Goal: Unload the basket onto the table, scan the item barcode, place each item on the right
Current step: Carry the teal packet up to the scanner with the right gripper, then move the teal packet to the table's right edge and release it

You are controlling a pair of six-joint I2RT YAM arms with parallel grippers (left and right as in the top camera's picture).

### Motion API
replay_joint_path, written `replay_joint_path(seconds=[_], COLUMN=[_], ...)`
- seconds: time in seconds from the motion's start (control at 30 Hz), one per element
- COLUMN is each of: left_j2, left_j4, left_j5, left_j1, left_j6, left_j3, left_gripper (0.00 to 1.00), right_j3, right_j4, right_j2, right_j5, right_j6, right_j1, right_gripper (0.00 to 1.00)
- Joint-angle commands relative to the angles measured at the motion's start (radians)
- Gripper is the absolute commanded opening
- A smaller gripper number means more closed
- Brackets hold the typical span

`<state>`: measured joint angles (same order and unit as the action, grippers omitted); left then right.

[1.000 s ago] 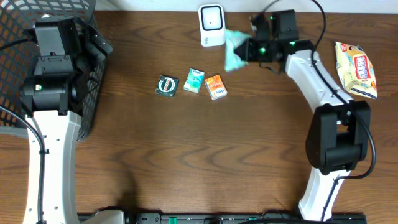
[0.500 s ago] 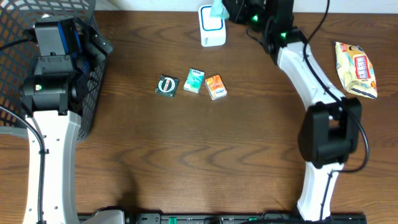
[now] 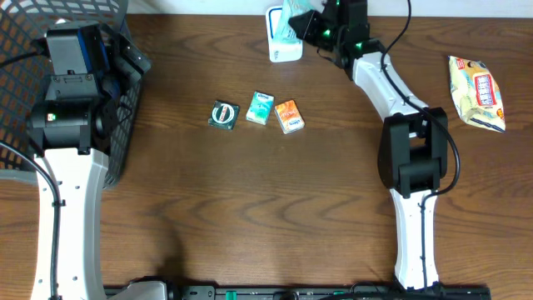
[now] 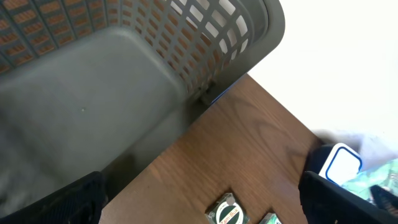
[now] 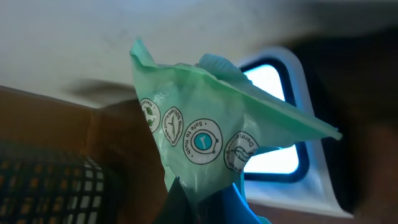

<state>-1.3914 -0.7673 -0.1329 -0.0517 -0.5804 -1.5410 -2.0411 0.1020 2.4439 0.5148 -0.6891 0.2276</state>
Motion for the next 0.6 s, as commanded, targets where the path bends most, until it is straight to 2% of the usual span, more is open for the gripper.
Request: replay_joint_path(seconds=[0.0,0.3,0.4,0.57], left_j2=[0.005,0.005,0.005,0.005], left_j4=[-0.003,-0.003,-0.003,-0.003], left_j5=[-0.002,-0.002,-0.002,-0.002], left_j1=[-0.004,-0.004,-0.004,-0.004], left_j6=[-0.012,-0.012,-0.012,-0.012], left_j3=[-0.002,-0.002,-0.002,-0.002], left_gripper=[0.98,0.98,0.98,0.98], right_j3=[-0.035,-0.041,-0.041,-0.041], right_j4=[0.011,0.061,0.159,0.438], right_j2=[-0.011,-0.06,-0.104,-0.158], right_j5=[-0.027,-0.015,-0.016,-0.049], right_j6=[0.003,0.038,0.11,0.303], right_j1=[0.01,-0.079,-0.15,-0.287], right_gripper=[0.01,0.01,0.01,0.01])
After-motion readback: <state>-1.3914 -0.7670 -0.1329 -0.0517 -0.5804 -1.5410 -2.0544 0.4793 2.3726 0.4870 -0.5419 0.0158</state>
